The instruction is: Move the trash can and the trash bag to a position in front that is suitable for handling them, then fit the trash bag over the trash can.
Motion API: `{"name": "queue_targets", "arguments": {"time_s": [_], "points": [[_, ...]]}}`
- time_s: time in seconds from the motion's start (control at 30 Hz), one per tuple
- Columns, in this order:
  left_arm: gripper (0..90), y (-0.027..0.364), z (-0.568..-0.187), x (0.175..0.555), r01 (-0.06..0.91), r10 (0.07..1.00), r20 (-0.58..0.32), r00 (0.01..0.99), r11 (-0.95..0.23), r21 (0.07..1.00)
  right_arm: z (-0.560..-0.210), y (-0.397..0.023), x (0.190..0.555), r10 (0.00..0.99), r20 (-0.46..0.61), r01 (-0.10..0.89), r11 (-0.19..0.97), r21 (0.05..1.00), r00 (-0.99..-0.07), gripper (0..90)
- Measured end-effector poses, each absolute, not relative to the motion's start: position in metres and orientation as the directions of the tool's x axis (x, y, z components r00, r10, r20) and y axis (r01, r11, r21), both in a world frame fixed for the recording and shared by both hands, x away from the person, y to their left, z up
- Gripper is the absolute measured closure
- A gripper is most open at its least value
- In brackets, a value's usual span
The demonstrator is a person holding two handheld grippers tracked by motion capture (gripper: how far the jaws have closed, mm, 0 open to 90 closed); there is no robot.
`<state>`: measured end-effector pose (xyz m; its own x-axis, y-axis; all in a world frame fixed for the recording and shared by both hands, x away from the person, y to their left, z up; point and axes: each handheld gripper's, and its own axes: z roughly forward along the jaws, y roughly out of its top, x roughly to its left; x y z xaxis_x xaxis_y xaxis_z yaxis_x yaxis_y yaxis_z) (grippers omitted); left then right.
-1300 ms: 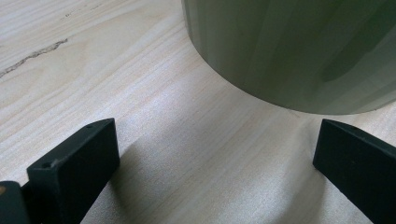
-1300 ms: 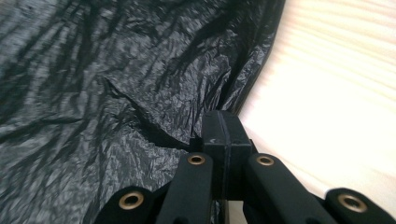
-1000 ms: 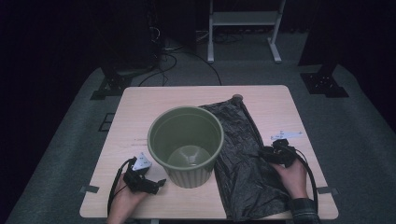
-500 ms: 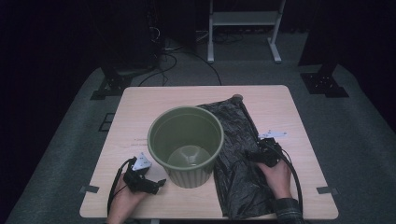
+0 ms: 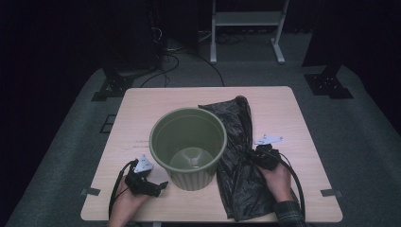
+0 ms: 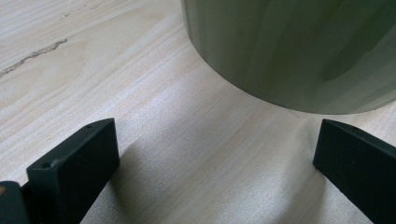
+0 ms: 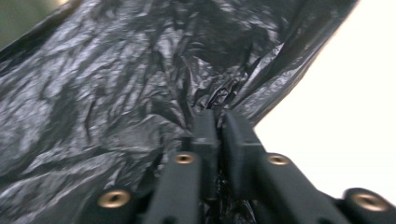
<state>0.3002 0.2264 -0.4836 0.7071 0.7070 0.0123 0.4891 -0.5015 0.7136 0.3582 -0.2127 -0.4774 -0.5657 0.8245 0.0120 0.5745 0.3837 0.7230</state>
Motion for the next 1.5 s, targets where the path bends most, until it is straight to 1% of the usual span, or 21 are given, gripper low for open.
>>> {"name": "queue_targets", "arguments": {"time_s": [0.1, 0.27, 0.43, 0.47, 0.5, 0.53, 0.57, 0.6, 0.7, 0.73, 0.77, 1.07, 1.17, 1.23, 1.27, 1.3, 1.33, 1.37, 1.4, 1.47, 1.5], "points": [[0.0, 0.226, -0.484, 0.300, 0.490, 0.707, 0.012, 0.707, -0.502, 0.713, -0.477, -0.213, 0.356, 0.797, 0.026, 0.565, 0.404, 0.720, -0.603, 89.1], [0.0, 0.226, -0.484, 0.300, 0.490, 0.707, 0.012, 0.707, -0.502, 0.713, -0.477, -0.212, 0.349, 0.688, 0.057, 0.512, 0.479, 0.713, -0.724, 89.1], [0.0, 0.226, -0.484, 0.300, 0.490, 0.707, 0.012, 0.707, -0.502, 0.713, -0.477, -0.210, 0.348, 0.687, 0.072, 0.519, 0.472, 0.712, -0.723, 88.7], [0.0, 0.226, -0.484, 0.300, 0.490, 0.707, 0.012, 0.707, -0.502, 0.713, -0.477, -0.208, 0.348, 0.690, 0.086, 0.527, 0.459, 0.716, -0.718, 80.1], [0.0, 0.226, -0.484, 0.300, 0.489, 0.707, 0.013, 0.707, -0.502, 0.713, -0.477, -0.208, 0.348, 0.690, 0.086, 0.527, 0.459, 0.716, -0.718, 80.1], [0.0, 0.226, -0.484, 0.300, 0.490, 0.707, 0.012, 0.707, -0.502, 0.713, -0.477, -0.207, 0.348, 0.695, 0.101, 0.537, 0.446, 0.716, -0.712, 75.7], [0.0, 0.226, -0.484, 0.300, 0.489, 0.707, 0.012, 0.707, -0.502, 0.713, -0.477, -0.203, 0.349, 0.699, 0.123, 0.551, 0.430, 0.715, -0.704, 58.1], [0.0, 0.226, -0.484, 0.300, 0.489, 0.707, 0.012, 0.707, -0.502, 0.713, -0.477, -0.203, 0.349, 0.699, 0.123, 0.551, 0.430, 0.715, -0.704, 58.1], [0.0, 0.226, -0.484, 0.300, 0.489, 0.707, 0.012, 0.707, -0.502, 0.714, -0.476, -0.196, 0.351, 0.707, 0.151, 0.573, 0.407, 0.711, -0.691, 41.9], [0.0, 0.226, -0.484, 0.300, 0.489, 0.707, 0.012, 0.707, -0.502, 0.713, -0.476, -0.193, 0.351, 0.714, 0.153, 0.580, 0.404, 0.708, -0.683, 40.2], [0.0, 0.226, -0.484, 0.300, 0.490, 0.707, 0.012, 0.707, -0.502, 0.713, -0.476, -0.189, 0.352, 0.724, 0.149, 0.583, 0.397, 0.709, -0.673, 34.3], [0.0, 0.226, -0.484, 0.300, 0.489, 0.707, 0.012, 0.707, -0.502, 0.714, -0.480, -0.165, 0.352, 0.763, 0.072, 0.558, 0.402, 0.725, -0.643, 25.3], [0.0, 0.226, -0.484, 0.300, 0.489, 0.707, 0.012, 0.707, -0.502, 0.713, -0.481, -0.161, 0.352, 0.766, 0.063, 0.553, 0.401, 0.730, -0.639, 26.9], [0.0, 0.226, -0.484, 0.300, 0.489, 0.707, 0.013, 0.707, -0.502, 0.713, -0.482, -0.156, 0.350, 0.771, 0.013, 0.525, 0.421, 0.739, -0.636, 41.8], [0.0, 0.226, -0.484, 0.300, 0.489, 0.707, 0.013, 0.707, -0.502, 0.713, -0.482, -0.156, 0.350, 0.771, 0.013, 0.525, 0.421, 0.739, -0.636, 41.8], [0.0, 0.226, -0.484, 0.300, 0.489, 0.707, 0.013, 0.707, -0.502, 0.713, -0.482, -0.155, 0.350, 0.770, 0.014, 0.521, 0.419, 0.744, -0.638, 46.8], [0.0, 0.226, -0.484, 0.300, 0.489, 0.707, 0.012, 0.707, -0.502, 0.714, -0.482, -0.155, 0.350, 0.763, 0.014, 0.509, 0.418, 0.752, -0.647, 58.9], [0.0, 0.226, -0.484, 0.300, 0.489, 0.707, 0.013, 0.707, -0.502, 0.713, -0.482, -0.155, 0.350, 0.758, 0.016, 0.506, 0.419, 0.754, -0.652, 63.4], [0.0, 0.226, -0.484, 0.300, 0.489, 0.707, 0.013, 0.707, -0.502, 0.713, -0.482, -0.155, 0.350, 0.758, 0.016, 0.506, 0.419, 0.754, -0.652, 63.4], [0.0, 0.226, -0.484, 0.300, 0.489, 0.707, 0.013, 0.707, -0.502, 0.713, -0.482, -0.154, 0.350, 0.748, 0.018, 0.499, 0.424, 0.756, -0.663, 72.4], [0.0, 0.226, -0.484, 0.300, 0.489, 0.707, 0.012, 0.707, -0.502, 0.714, -0.482, -0.154, 0.349, 0.735, 0.027, 0.494, 0.427, 0.757, -0.678, 81.0]]}}
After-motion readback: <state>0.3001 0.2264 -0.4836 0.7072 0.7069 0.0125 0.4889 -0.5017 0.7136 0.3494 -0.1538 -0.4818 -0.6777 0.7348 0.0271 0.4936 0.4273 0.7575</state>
